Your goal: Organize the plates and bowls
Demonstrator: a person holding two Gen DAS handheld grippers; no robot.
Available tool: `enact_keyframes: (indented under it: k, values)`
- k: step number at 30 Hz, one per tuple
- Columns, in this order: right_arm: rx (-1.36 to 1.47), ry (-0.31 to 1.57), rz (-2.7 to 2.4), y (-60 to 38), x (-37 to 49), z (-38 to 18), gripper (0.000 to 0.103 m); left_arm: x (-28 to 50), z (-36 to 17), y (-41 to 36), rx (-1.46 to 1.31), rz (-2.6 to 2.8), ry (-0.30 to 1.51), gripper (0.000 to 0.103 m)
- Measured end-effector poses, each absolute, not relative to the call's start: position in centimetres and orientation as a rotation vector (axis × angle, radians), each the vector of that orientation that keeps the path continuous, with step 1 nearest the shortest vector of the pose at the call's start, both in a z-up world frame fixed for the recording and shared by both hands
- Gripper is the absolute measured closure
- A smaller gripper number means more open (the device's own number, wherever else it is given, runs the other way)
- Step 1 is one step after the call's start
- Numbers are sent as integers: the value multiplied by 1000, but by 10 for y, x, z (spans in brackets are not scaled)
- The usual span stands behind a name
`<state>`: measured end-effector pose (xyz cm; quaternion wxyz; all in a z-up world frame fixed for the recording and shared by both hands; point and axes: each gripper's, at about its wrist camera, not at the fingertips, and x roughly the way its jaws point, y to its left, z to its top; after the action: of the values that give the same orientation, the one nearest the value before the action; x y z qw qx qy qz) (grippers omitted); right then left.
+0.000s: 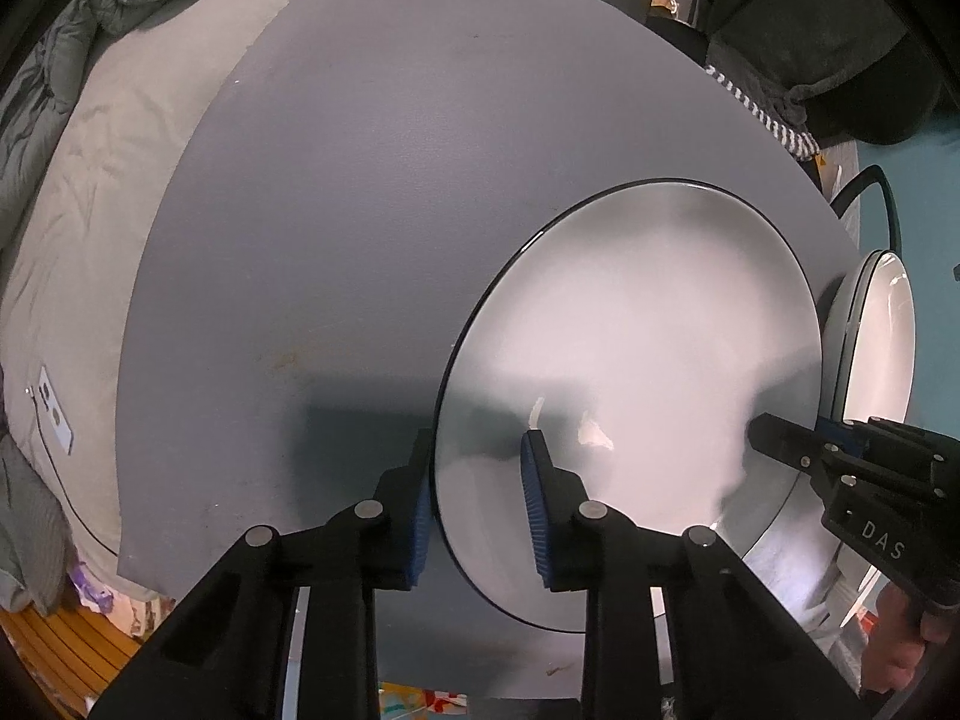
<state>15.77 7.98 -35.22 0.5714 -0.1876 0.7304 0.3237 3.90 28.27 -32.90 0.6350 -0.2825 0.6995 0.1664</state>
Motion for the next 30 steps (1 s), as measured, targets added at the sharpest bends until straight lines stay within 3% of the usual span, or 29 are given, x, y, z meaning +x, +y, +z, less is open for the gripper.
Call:
enact_keyframes:
  k: [30]
  values:
    - [-380, 1736, 777, 75, 144, -339, 91, 65, -331, 249, -621, 343, 1628, 76]
